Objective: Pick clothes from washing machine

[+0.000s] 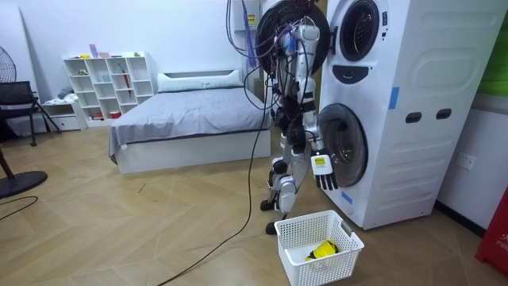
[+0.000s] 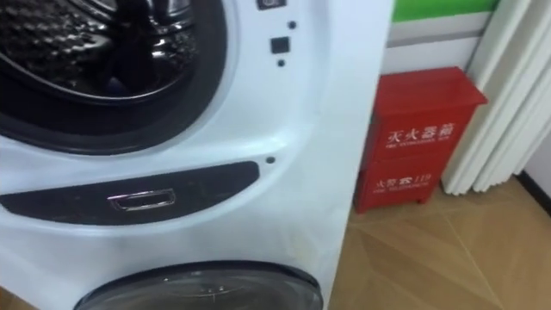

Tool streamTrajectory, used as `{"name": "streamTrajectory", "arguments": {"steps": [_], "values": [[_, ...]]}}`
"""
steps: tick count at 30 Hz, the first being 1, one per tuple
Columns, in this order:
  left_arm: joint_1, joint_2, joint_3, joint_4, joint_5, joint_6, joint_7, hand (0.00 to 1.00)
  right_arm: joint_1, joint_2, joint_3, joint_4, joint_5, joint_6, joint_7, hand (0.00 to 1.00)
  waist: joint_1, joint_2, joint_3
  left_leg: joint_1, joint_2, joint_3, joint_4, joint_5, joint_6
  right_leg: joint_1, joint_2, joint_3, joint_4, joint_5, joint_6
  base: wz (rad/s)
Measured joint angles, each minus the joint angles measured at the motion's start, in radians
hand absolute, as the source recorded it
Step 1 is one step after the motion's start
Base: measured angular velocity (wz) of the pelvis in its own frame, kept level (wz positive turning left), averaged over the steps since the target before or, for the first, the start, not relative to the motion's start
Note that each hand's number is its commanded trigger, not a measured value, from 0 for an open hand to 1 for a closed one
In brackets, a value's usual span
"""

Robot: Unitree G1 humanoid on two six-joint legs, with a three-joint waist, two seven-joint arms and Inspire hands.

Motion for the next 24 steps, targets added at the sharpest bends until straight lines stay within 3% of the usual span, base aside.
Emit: {"name": "streamTrajectory", "arguments": {"steps": [8,15,20,24], "values": [[-0.005,-0.012,0.032,-0.001,0.07,0.001,0.001,0.0,-0.011,0.014,0.001,0.005,-0.038,0.001,-0.007,0.0,0.015,0.004,-0.0044,0.001,-0.006,0.002,0.003,-0.015,0.005,0.001,-0.007,-0.002,0.002,-0.003,0.012,0.03],[-0.003,-0.014,0.032,0.0,0.118,0.001,0.001,0.0,-0.002,0.015,0.0,0.001,-0.103,0.0,-0.008,0.0,0.003,0.008,-0.0038,0.0,-0.017,0.0,0.008,-0.019,0.013,0.018,-0.021,-0.025,0.005,-0.006,0.024,0.07],[0.0,-0.014,0.03,-0.001,0.115,0.001,0.001,0.0,-0.002,0.015,-0.002,-0.002,-0.102,0.0,-0.007,0.0,-0.018,0.008,-0.0019,0.0,-0.029,-0.026,0.011,-0.018,0.017,0.03,-0.033,-0.051,0.002,-0.013,0.034,0.21],[0.001,-0.015,0.034,-0.002,0.094,0.007,0.001,0.0,-0.003,0.018,0.0,0.011,-0.118,0.0,-0.003,0.0,-0.007,0.003,-0.003,0.003,-0.034,-0.026,0.021,-0.018,0.018,0.036,-0.033,-0.049,0.002,-0.015,0.037,0.02]]}}
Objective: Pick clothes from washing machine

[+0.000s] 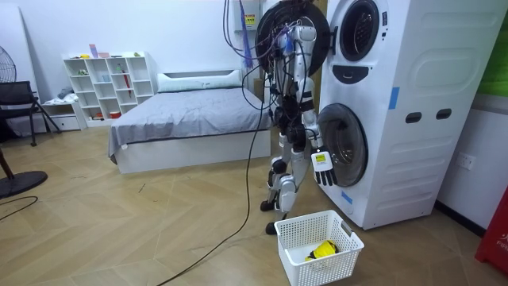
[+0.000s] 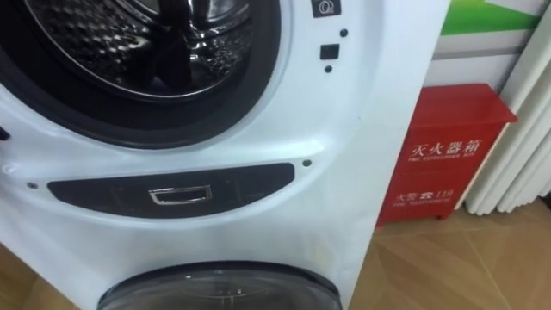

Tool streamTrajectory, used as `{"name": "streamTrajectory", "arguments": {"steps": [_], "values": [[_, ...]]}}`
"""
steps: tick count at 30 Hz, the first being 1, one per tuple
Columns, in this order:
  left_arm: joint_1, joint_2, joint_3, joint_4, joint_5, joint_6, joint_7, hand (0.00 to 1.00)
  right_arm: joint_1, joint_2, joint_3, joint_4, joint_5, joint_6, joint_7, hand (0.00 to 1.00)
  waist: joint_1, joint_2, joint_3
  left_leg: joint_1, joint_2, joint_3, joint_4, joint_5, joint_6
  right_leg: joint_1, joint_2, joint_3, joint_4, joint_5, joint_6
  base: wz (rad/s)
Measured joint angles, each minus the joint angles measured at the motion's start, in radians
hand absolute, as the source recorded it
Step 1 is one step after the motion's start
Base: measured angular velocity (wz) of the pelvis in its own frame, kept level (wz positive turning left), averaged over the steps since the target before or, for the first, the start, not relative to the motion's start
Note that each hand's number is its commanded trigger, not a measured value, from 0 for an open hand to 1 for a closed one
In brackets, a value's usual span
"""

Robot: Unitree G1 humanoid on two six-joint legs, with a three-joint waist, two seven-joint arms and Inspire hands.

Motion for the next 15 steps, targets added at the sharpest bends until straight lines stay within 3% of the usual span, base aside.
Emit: {"name": "streamTrajectory", "arguments": {"steps": [5,9,10,11,13,14,15], "values": [[0.008,-0.002,0.022,0.006,-0.002,0.001,0.0,0.0,0.012,0.0,0.01,0.02,-0.027,0.0,0.016,0.0,0.009,-0.008,0.0012,-0.003,0.001,-0.001,0.008,0.0,0.0,0.003,0.003,-0.001,-0.001,0.0,-0.001,0.0],[0.009,-0.003,0.037,0.007,-0.009,0.0,0.0,0.0,0.015,0.001,0.042,0.032,-0.034,0.002,0.029,0.0,0.01,-0.016,0.0049,-0.041,0.007,-0.003,0.072,-0.014,-0.002,-0.004,0.009,-0.004,0.004,-0.002,-0.004,0.05],[0.009,-0.003,0.04,0.005,-0.007,0.0,0.0,0.0,0.015,0.001,0.044,0.029,-0.037,0.003,0.031,0.0,0.014,-0.008,0.0014,-0.054,0.012,-0.004,0.095,-0.023,-0.002,-0.007,0.014,-0.006,0.007,-0.003,-0.007,-0.05],[0.007,-0.002,0.04,0.0,-0.007,-0.001,0.0,0.0,0.014,0.002,0.048,0.028,-0.058,0.009,0.04,0.0,0.032,-0.006,-0.0004,-0.085,0.024,-0.014,0.148,-0.036,-0.006,-0.025,0.023,-0.004,0.029,-0.006,-0.013,-0.04],[0.002,0.0,0.04,-0.001,-0.007,-0.001,-0.005,0.0,0.004,0.003,0.048,0.032,-0.114,0.014,0.051,0.0,0.031,-0.002,0.0,-0.144,0.032,-0.064,0.224,-0.038,-0.009,-0.051,0.037,-0.011,0.054,0.001,-0.03,0.14],[-0.01,0.001,0.04,-0.016,-0.006,0.003,-0.007,0.0,-0.002,0.0,0.044,0.031,-0.138,0.013,0.051,0.0,0.027,-0.009,-0.0053,-0.184,0.038,-0.085,0.272,-0.042,-0.015,-0.066,0.04,-0.034,0.052,0.005,-0.038,0.22],[-0.027,-0.005,0.04,-0.029,-0.005,0.004,-0.007,0.0,-0.013,-0.01,0.037,0.031,-0.164,0.013,0.05,0.0,0.031,0.001,0.0005,-0.222,0.058,-0.078,0.342,-0.058,-0.022,-0.078,0.045,-0.062,0.054,0.007,-0.052,0.08]]}}
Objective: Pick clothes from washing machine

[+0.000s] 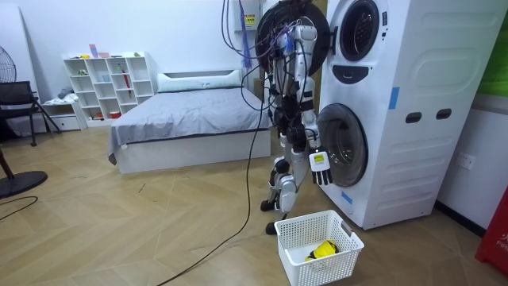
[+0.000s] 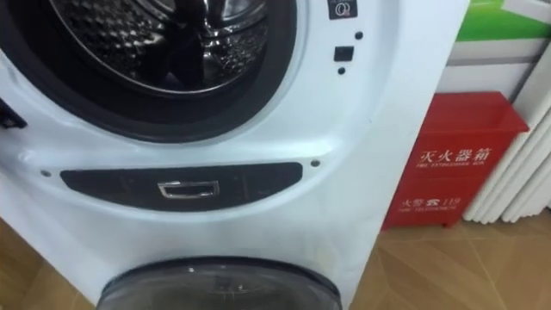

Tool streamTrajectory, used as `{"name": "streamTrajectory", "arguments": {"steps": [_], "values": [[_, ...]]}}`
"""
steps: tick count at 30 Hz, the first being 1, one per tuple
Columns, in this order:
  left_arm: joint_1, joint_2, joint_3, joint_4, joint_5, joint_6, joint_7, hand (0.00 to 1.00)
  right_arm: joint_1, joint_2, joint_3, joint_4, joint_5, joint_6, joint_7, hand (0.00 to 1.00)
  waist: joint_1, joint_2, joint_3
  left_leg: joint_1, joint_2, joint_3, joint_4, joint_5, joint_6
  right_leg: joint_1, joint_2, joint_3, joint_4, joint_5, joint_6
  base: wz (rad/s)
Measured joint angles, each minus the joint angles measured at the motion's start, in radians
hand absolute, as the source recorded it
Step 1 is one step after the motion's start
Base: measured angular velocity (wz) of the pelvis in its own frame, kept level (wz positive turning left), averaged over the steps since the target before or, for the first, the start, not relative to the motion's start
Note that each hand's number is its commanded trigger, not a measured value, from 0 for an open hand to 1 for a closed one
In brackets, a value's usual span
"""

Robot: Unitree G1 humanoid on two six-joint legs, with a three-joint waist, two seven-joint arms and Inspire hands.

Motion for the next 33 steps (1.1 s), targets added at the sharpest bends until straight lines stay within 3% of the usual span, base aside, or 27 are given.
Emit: {"name": "streamTrajectory", "arguments": {"steps": [1,2,3,5,7,8,9,10,11,12,13,16,18,21,22,23,24,25,27,29,30,32,33], "values": [[0.0,-0.004,0.002,-0.006,0.002,0.0,0.0,0.0,-0.007,-0.005,-0.002,0.0,-0.019,0.001,-0.001,0.0,0.003,0.006,0.0046,-0.023,0.016,0.007,0.06,-0.015,0.006,-0.009,0.01,-0.004,0.004,-0.003,-0.008,-0.32],[0.007,-0.004,0.006,-0.001,0.003,0.003,-0.002,0.0,-0.023,-0.009,-0.003,-0.001,-0.046,0.001,-0.006,0.0,0.004,0.025,0.008,-0.047,0.062,0.042,0.224,-0.045,0.013,-0.012,0.038,-0.007,0.027,-0.013,-0.024,-0.57],[0.016,-0.004,0.002,0.002,0.002,0.017,-0.008,0.0,-0.031,-0.01,-0.006,-0.008,-0.065,0.002,-0.009,0.0,-0.008,0.046,0.0008,-0.04,0.096,0.05,0.366,-0.05,0.016,-0.012,0.062,-0.005,0.043,-0.02,-0.035,-0.48],[0.007,0.008,-0.025,-0.001,0.017,0.037,-0.011,0.0,-0.027,-0.007,-0.006,-0.037,-0.06,0.014,-0.016,0.0,-0.046,0.046,-0.0006,0.014,0.1,0.049,0.474,-0.044,0.005,-0.012,0.072,-0.025,0.059,-0.022,-0.04,0.23],[-0.007,0.024,-0.046,-0.002,0.024,0.049,-0.013,0.0,-0.026,-0.007,-0.021,-0.042,-0.049,0.018,-0.026,0.0,-0.088,0.05,0.0015,0.094,0.103,0.025,0.441,-0.035,-0.02,-0.04,0.075,-0.066,0.074,-0.022,-0.04,0.64],[-0.034,0.023,-0.061,-0.011,0.024,0.05,-0.013,0.0,-0.024,-0.008,-0.031,-0.042,-0.042,0.02,-0.035,0.0,-0.096,0.06,0.0012,0.156,0.109,0.004,0.364,-0.033,-0.024,-0.068,0.075,-0.09,0.102,-0.021,-0.041,0.63],[-0.055,0.022,-0.087,-0.043,0.026,0.05,-0.015,0.0,-0.027,-0.008,-0.041,-0.044,-0.029,0.019,-0.035,0.0,-0.102,0.071,0.007,0.217,0.118,-0.025,0.253,-0.039,-0.033,-0.108,0.074,-0.109,0.141,-0.02,-0.041,0.58],[-0.067,0.022,-0.104,-0.057,0.025,0.048,-0.016,0.0,-0.031,-0.008,-0.041,-0.044,-0.024,0.019,-0.035,0.0,-0.104,0.075,0.0106,0.243,0.125,-0.035,0.193,-0.073,-0.056,-0.131,0.073,-0.115,0.158,-0.019,-0.04,0.46],[-0.094,0.021,-0.136,-0.067,0.024,0.049,-0.015,0.0,-0.04,-0.007,-0.045,-0.048,-0.021,0.021,-0.034,0.0,-0.106,0.078,0.012,0.276,0.127,-0.043,0.065,-0.145,-0.07,-0.179,0.066,-0.122,0.187,-0.012,-0.033,0.33],[-0.115,0.016,-0.149,-0.07,0.029,0.05,-0.015,0.0,-0.047,-0.006,-0.063,-0.064,-0.023,0.021,-0.031,0.0,-0.106,0.088,0.0107,0.292,0.126,-0.042,-0.031,-0.184,-0.066,-0.214,0.057,-0.135,0.196,0.008,-0.027,0.25],[-0.125,0.013,-0.154,-0.07,0.03,0.05,-0.015,0.0,-0.048,-0.005,-0.075,-0.069,-0.023,0.021,-0.029,0.0,-0.108,0.091,0.0103,0.292,0.123,-0.041,-0.069,-0.195,-0.06,-0.232,0.052,-0.141,0.194,0.023,-0.024,0.17],[-0.164,-0.001,-0.178,-0.059,0.027,0.051,-0.015,0.0,-0.053,-0.003,-0.115,-0.076,-0.015,0.021,-0.017,0.0,-0.108,0.095,0.0096,0.269,0.083,-0.041,-0.177,-0.203,-0.04,-0.276,0.015,-0.138,0.144,0.112,0.006,0.16],[-0.156,0.003,-0.198,-0.027,0.022,0.049,-0.016,0.0,-0.035,0.0,-0.114,-0.077,0.009,0.023,-0.011,0.0,-0.091,0.082,0.0003,0.262,0.023,-0.029,-0.199,-0.167,0.025,-0.285,-0.021,-0.092,0.104,0.185,0.029,-0.17],[-0.098,0.003,-0.198,-0.002,-0.006,0.038,-0.021,0.0,-0.007,-0.001,-0.116,-0.101,0.041,0.022,-0.009,0.0,-0.085,0.073,-0.0047,0.266,-0.04,0.023,-0.218,-0.132,0.089,-0.274,-0.052,-0.009,0.047,0.272,0.066,-0.22],[-0.084,0.003,-0.197,0.0,-0.013,0.037,-0.021,0.0,0.002,-0.001,-0.117,-0.111,0.055,0.022,-0.008,0.0,-0.085,0.071,-0.0051,0.264,-0.05,0.033,-0.22,-0.125,0.101,-0.271,-0.06,0.004,0.033,0.29,0.073,0.0],[-0.065,0.006,-0.195,0.015,-0.014,0.035,-0.02,0.0,0.01,-0.001,-0.117,-0.114,0.074,0.021,-0.001,0.0,-0.089,0.065,-0.0051,0.258,-0.062,0.07,-0.222,-0.117,0.117,-0.27,-0.08,0.031,0.041,0.301,0.091,0.43],[-0.061,0.009,-0.195,0.036,-0.016,0.035,-0.02,0.0,0.025,0.001,-0.117,-0.114,0.112,0.021,0.002,0.0,-0.108,0.058,-0.0046,0.253,-0.062,0.115,-0.221,-0.111,0.129,-0.268,-0.107,0.037,0.144,0.227,0.118,0.65],[-0.056,0.012,-0.195,0.037,-0.02,0.034,-0.021,0.0,0.03,0.001,-0.118,-0.114,0.132,0.021,0.003,0.0,-0.111,0.056,-0.0017,0.252,-0.062,0.128,-0.223,-0.103,0.129,-0.264,-0.121,0.037,0.204,0.183,0.121,0.82],[-0.036,0.015,-0.189,0.036,-0.033,0.029,-0.021,0.0,0.03,-0.002,-0.118,-0.114,0.167,0.018,0.001,0.0,-0.09,0.04,-0.0092,0.257,-0.068,0.155,-0.277,-0.052,0.131,-0.221,-0.139,0.048,0.357,0.071,0.134,0.38],[-0.021,0.016,-0.152,0.032,-0.033,0.029,-0.02,0.0,0.025,-0.002,-0.115,-0.114,0.166,0.006,0.005,0.0,-0.067,0.036,-0.0066,0.251,-0.069,0.159,-0.286,-0.037,0.13,-0.131,-0.131,0.064,0.333,0.021,0.134,-0.1],[-0.011,0.015,-0.119,0.032,-0.036,0.029,-0.019,0.0,0.022,-0.002,-0.112,-0.11,0.167,0.006,0.008,0.0,-0.048,0.031,-0.0074,0.251,-0.069,0.169,-0.29,-0.033,0.125,-0.062,-0.122,0.07,0.266,-0.004,0.14,-0.23],[-0.003,0.019,-0.079,0.031,-0.053,0.03,-0.017,0.0,0.018,-0.002,-0.09,-0.107,0.167,0.006,0.009,0.0,-0.032,0.014,-0.0057,0.252,-0.072,0.185,-0.292,-0.028,0.116,0.003,-0.105,0.086,0.134,-0.011,0.14,-0.38],[-0.002,0.018,-0.054,0.029,-0.053,0.028,-0.015,0.0,0.017,-0.001,-0.074,-0.107,0.156,0.006,0.009,0.0,-0.015,0.004,-0.0077,0.247,-0.072,0.196,-0.292,-0.024,0.106,0.016,-0.098,0.071,0.067,-0.008,0.131,-0.43]]}}
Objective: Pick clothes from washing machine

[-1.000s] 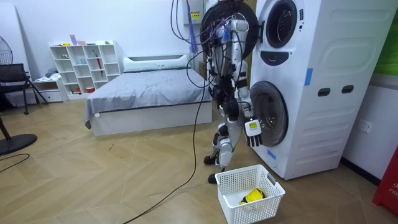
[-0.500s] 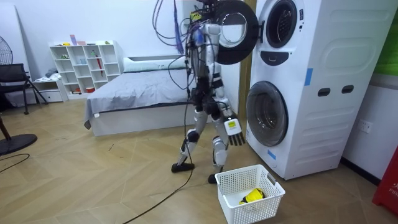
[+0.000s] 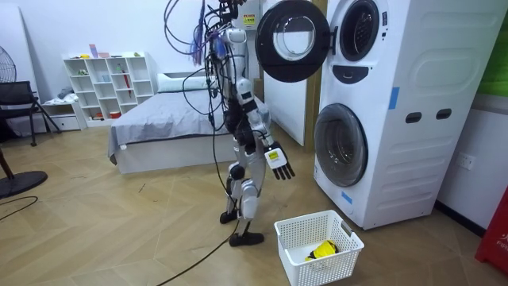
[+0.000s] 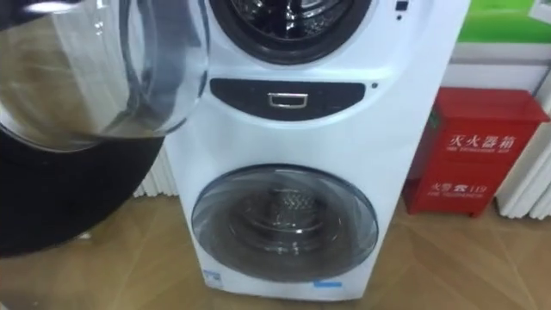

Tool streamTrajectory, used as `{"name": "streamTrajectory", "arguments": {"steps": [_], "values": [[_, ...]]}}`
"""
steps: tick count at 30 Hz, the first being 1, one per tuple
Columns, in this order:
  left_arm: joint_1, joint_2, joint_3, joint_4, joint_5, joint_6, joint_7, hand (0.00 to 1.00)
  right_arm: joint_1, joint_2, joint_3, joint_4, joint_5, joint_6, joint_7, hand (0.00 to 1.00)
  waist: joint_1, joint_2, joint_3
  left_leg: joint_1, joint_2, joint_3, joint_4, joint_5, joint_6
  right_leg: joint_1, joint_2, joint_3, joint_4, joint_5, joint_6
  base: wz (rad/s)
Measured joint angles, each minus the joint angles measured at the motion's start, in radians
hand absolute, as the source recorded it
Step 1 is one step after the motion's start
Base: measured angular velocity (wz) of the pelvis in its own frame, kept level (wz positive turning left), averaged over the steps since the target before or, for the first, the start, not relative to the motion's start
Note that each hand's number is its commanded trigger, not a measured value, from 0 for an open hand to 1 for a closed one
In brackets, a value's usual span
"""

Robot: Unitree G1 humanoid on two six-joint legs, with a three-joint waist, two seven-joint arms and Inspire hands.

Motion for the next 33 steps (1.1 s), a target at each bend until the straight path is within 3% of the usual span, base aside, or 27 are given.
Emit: {"name": "streamTrajectory", "arguments": {"steps": [2,5,11,19,23,28,31,33], "values": [[-0.001,-0.008,0.011,-0.002,0.0,-0.01,0.0,0.0,-0.005,0.003,0.009,0.0,-0.022,-0.01,0.0,0.0,0.002,0.0,-0.0001,-0.011,0.011,0.006,0.001,0.007,-0.012,0.0,0.017,-0.002,-0.048,0.019,-0.024,-0.24],[0.003,-0.016,0.011,-0.007,-0.001,-0.024,0.0,0.0,-0.006,0.003,0.027,-0.001,-0.02,-0.012,-0.002,0.0,0.01,-0.003,0.0004,-0.013,0.021,0.018,-0.01,0.018,-0.027,-0.006,0.035,0.008,-0.07,0.031,-0.039,-0.13],[0.001,-0.021,0.012,-0.005,-0.001,-0.026,0.0,0.0,-0.015,0.002,0.036,0.002,-0.018,-0.033,-0.023,0.0,0.01,-0.007,0.0031,-0.012,0.027,-0.012,-0.017,0.025,-0.038,0.01,0.043,-0.012,-0.089,0.032,-0.041,0.05],[0.005,-0.011,0.013,0.0,-0.04,-0.026,0.001,0.0,-0.008,0.002,0.036,0.008,-0.02,-0.034,-0.033,0.0,0.01,-0.027,0.0093,-0.001,0.018,-0.054,-0.024,0.025,-0.038,0.045,0.038,-0.037,-0.106,0.032,-0.041,0.12],[0.002,-0.011,0.014,0.009,-0.104,-0.027,0.001,0.0,0.002,0.002,0.035,0.009,-0.019,-0.034,-0.033,0.0,0.012,-0.02,0.0124,0.007,0.018,-0.065,-0.026,0.025,-0.038,0.057,0.036,-0.035,-0.107,0.032,-0.041,0.06],[0.0,-0.004,0.126,0.014,-0.272,-0.026,0.002,0.0,0.003,0.0,-0.025,-0.001,-0.022,-0.039,-0.047,0.0,0.011,-0.006,0.0061,0.007,0.018,-0.068,-0.024,0.025,-0.038,0.06,0.037,-0.039,-0.105,0.032,-0.041,0.01],[-0.004,0.018,0.227,-0.04,-0.374,-0.024,0.009,0.0,0.001,-0.003,-0.07,-0.012,-0.059,-0.042,-0.053,0.0,0.014,0.008,0.0076,0.006,0.021,-0.07,-0.025,0.025,-0.038,0.06,0.039,-0.037,-0.102,0.032,-0.041,0.01],[-0.036,0.053,0.272,-0.071,-0.478,-0.026,0.022,0.0,0.001,-0.007,-0.109,-0.022,-0.074,-0.046,-0.055,0.0,0.013,0.024,0.0091,0.005,0.018,-0.077,-0.023,0.025,-0.038,0.06,0.04,-0.037,-0.102,0.032,-0.041,0.07]]}}
